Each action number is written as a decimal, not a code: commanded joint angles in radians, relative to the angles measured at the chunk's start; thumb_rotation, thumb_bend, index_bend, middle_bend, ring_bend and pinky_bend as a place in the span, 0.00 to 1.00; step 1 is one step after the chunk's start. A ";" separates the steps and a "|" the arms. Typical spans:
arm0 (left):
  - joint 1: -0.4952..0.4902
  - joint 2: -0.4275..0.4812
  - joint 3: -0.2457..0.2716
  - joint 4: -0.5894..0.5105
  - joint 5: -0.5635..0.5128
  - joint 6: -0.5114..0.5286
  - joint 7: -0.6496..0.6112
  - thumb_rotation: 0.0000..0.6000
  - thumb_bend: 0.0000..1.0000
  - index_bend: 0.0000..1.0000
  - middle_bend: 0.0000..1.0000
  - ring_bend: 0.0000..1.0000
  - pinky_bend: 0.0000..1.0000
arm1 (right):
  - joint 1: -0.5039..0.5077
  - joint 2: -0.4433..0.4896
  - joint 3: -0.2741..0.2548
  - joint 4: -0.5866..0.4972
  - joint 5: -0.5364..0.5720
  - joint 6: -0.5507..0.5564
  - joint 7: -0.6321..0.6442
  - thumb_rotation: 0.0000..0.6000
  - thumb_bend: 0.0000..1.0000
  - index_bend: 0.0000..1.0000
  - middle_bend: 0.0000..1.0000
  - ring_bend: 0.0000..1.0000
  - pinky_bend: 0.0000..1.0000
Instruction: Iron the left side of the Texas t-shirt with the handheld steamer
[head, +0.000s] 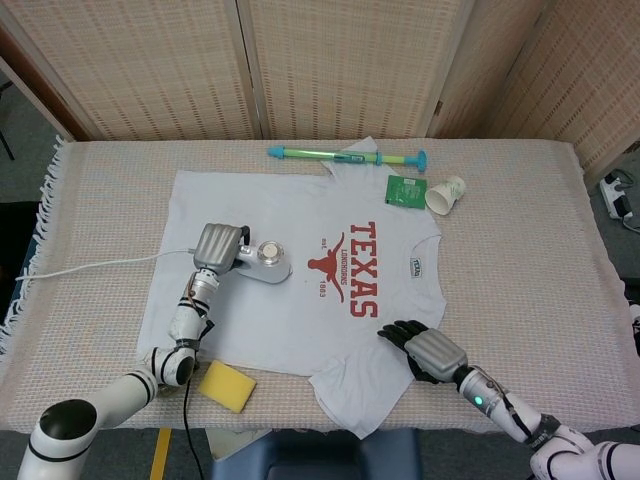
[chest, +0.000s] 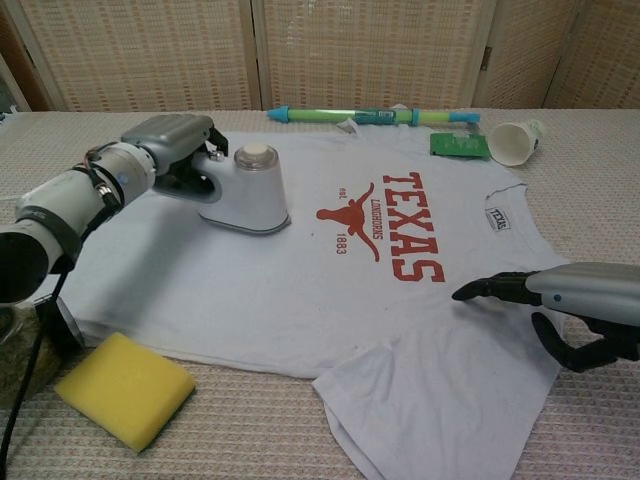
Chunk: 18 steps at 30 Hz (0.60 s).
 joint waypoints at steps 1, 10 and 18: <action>-0.039 -0.059 -0.033 0.101 -0.050 -0.043 0.034 1.00 0.57 0.90 1.00 0.84 0.81 | -0.002 0.000 0.000 -0.002 0.003 0.003 -0.003 0.98 1.00 0.00 0.04 0.00 0.08; -0.036 -0.092 -0.093 0.317 -0.121 -0.078 -0.015 1.00 0.57 0.90 1.00 0.84 0.81 | 0.000 -0.003 0.001 -0.005 0.012 0.003 -0.015 0.98 1.00 0.00 0.05 0.00 0.08; 0.027 -0.035 -0.138 0.422 -0.177 -0.152 -0.078 1.00 0.57 0.90 1.00 0.84 0.81 | 0.003 -0.005 0.001 -0.012 0.015 0.002 -0.026 0.98 1.00 0.00 0.05 0.00 0.08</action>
